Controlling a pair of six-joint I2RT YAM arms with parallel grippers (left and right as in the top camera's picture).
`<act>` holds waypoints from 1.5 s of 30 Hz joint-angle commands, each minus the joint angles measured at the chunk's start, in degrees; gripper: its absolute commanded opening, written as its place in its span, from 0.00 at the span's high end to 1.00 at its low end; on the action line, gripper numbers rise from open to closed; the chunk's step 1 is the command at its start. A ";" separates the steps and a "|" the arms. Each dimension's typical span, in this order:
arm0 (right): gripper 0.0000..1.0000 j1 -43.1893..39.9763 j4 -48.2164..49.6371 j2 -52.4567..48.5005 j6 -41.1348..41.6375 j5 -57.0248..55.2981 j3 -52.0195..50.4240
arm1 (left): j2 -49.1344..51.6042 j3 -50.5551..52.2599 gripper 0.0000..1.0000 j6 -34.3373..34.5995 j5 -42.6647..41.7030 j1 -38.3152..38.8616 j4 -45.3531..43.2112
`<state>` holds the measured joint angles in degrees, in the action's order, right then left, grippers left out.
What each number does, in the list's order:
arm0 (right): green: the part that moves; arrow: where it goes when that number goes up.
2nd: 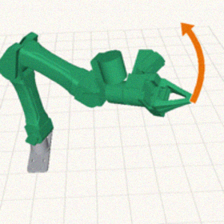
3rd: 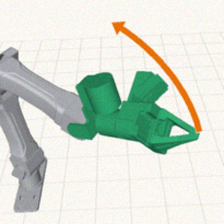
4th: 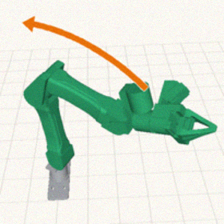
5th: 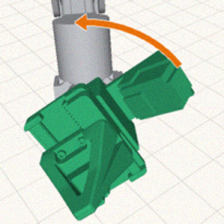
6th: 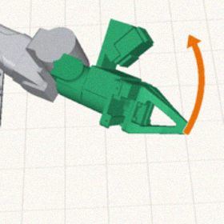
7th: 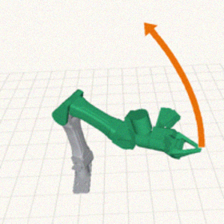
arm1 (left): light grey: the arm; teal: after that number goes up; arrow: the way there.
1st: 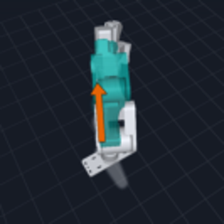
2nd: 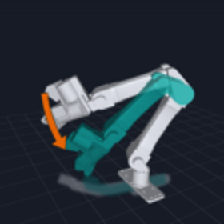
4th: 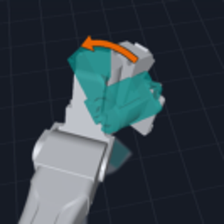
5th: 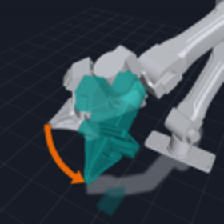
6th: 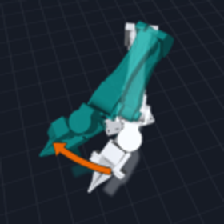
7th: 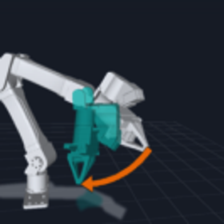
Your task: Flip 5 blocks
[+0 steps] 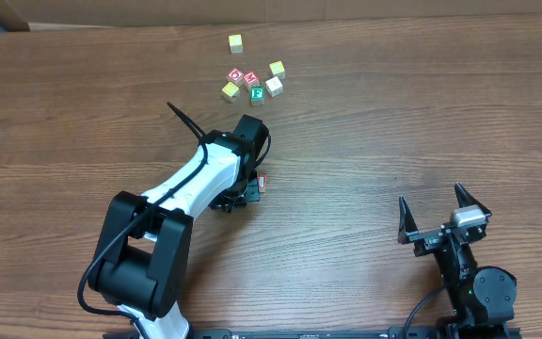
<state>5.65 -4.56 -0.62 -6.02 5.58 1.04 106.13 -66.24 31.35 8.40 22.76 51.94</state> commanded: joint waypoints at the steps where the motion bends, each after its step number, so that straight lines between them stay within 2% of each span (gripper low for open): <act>1: 0.00 -0.26 0.20 0.39 0.00 0.07 -0.59 | -0.94 0.50 0.96 -1.18 1.05 -0.31 -0.50; 28: 0.00 -0.26 0.20 0.39 0.00 0.07 -0.59 | -0.94 0.39 0.96 -2.29 2.93 -0.37 -2.45; 33: 0.00 -0.26 0.20 0.39 0.00 0.07 -0.59 | -1.51 -0.59 0.96 -2.69 0.66 -0.37 -0.72; 40: 0.00 -0.26 0.20 0.39 -0.02 0.07 -0.59 | -9.29 -3.63 0.96 -2.64 -1.33 -0.70 4.35; 45: 0.00 -0.26 0.20 0.39 -0.02 0.07 -0.59 | -15.37 -3.91 0.96 -2.62 0.28 -4.98 5.75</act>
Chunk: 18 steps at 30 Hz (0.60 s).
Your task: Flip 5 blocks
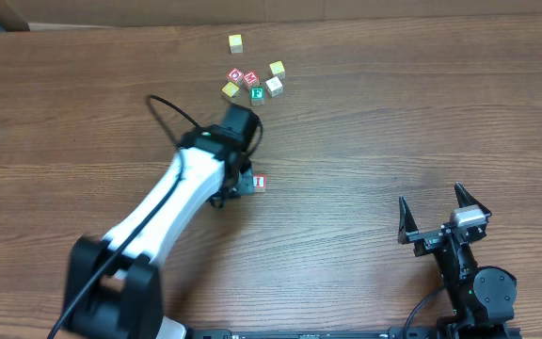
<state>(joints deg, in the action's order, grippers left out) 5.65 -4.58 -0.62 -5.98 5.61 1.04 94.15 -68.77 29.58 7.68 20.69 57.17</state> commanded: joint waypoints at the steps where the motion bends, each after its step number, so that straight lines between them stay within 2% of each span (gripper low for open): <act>1: 0.00 -0.26 0.22 0.39 -0.04 0.04 -0.59 | -3.72 -1.38 0.96 -0.87 1.38 -4.15 0.72; 9: 0.00 -0.26 0.22 0.39 -0.04 0.07 -0.59 | -0.76 0.13 0.96 -2.62 -1.22 -14.08 0.76; 18: 0.00 -0.26 0.22 0.39 -0.04 0.07 -0.59 | 7.50 1.16 0.96 -3.87 -7.15 -13.60 -3.30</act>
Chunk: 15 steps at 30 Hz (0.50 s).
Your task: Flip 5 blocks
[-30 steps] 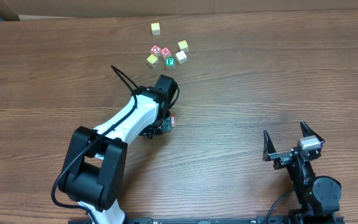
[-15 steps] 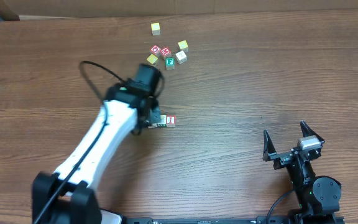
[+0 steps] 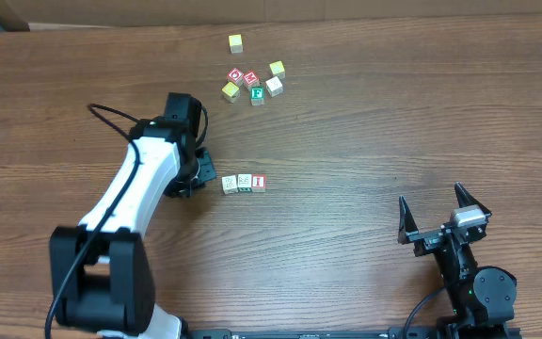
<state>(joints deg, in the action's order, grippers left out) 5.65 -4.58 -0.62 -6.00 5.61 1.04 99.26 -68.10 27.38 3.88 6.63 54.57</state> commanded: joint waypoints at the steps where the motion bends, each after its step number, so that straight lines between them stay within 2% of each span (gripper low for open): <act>1: 0.00 -0.26 0.22 0.39 -0.04 0.04 -0.59 | 3.39 0.48 0.96 -1.66 -3.50 0.46 -1.27; 8: 0.00 -0.26 0.22 0.39 -0.04 0.04 -0.59 | 8.63 0.48 0.96 -1.75 -7.58 0.48 -5.97; 15: 0.00 -0.26 0.22 0.39 -0.04 0.07 -0.59 | 9.27 0.48 0.96 -2.10 -9.94 0.48 -8.59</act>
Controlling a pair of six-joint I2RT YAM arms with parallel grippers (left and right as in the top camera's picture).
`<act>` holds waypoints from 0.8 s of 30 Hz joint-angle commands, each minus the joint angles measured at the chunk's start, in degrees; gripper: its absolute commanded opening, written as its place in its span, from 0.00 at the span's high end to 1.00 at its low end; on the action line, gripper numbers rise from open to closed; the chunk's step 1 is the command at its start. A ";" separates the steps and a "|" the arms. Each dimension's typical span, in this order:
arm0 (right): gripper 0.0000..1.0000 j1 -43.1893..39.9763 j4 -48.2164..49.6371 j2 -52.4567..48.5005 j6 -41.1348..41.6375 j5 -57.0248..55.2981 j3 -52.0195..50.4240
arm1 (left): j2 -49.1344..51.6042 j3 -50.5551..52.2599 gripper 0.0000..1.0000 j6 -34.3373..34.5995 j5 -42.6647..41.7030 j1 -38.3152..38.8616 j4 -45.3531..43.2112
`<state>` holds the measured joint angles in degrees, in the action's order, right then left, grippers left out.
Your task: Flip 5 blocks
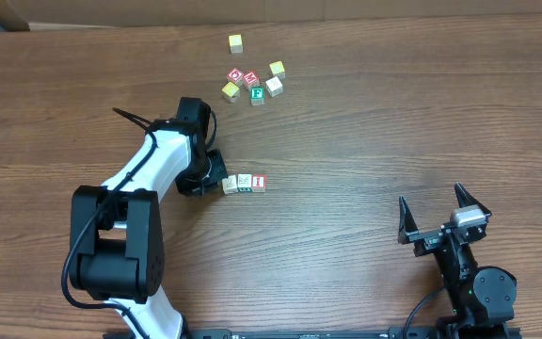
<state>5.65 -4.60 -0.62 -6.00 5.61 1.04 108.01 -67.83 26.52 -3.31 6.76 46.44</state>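
Three small blocks lie in a row at mid-table: a pale block (229, 185), a green-lettered block (244, 183) and a red-lettered block (259, 182). My left gripper (211, 177) sits low at the row's left end, right beside the pale block. Its dark fingers blend together, so their state does not show. Further back is a loose cluster of blocks: two red blocks (236, 75), a green E block (257, 94), a white block (274, 86) and yellow blocks (230, 90). My right gripper (433, 209) stands open at the front right, holding nothing.
A lone yellow block (236, 42) lies behind the cluster near the far edge. The left arm's white link (153, 165) and black cable stretch across the left part of the wooden table (393, 113).
My left gripper has shifted right, from a little way left of the block row to right against its left end. The blocks and the right arm have not moved.
At first my left gripper covered the row, with only the red-lettered block showing at its right. It was still over the row's left part later. Then it stood off to the left with all three blocks uncovered. Now it is back at the pale block.
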 commanded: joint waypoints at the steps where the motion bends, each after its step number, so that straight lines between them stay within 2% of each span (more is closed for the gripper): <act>1: 0.00 -0.26 0.24 0.39 -0.04 0.04 -0.59 | 0.52 0.22 0.96 -1.25 -3.10 0.35 -0.68; 24: 0.00 -0.26 0.24 0.39 -0.04 0.04 -0.59 | 0.52 0.22 0.96 -0.81 -6.43 0.39 -3.80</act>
<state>5.65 -4.58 -0.62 -6.02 5.58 1.04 108.01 -67.83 26.39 -7.90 6.76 43.00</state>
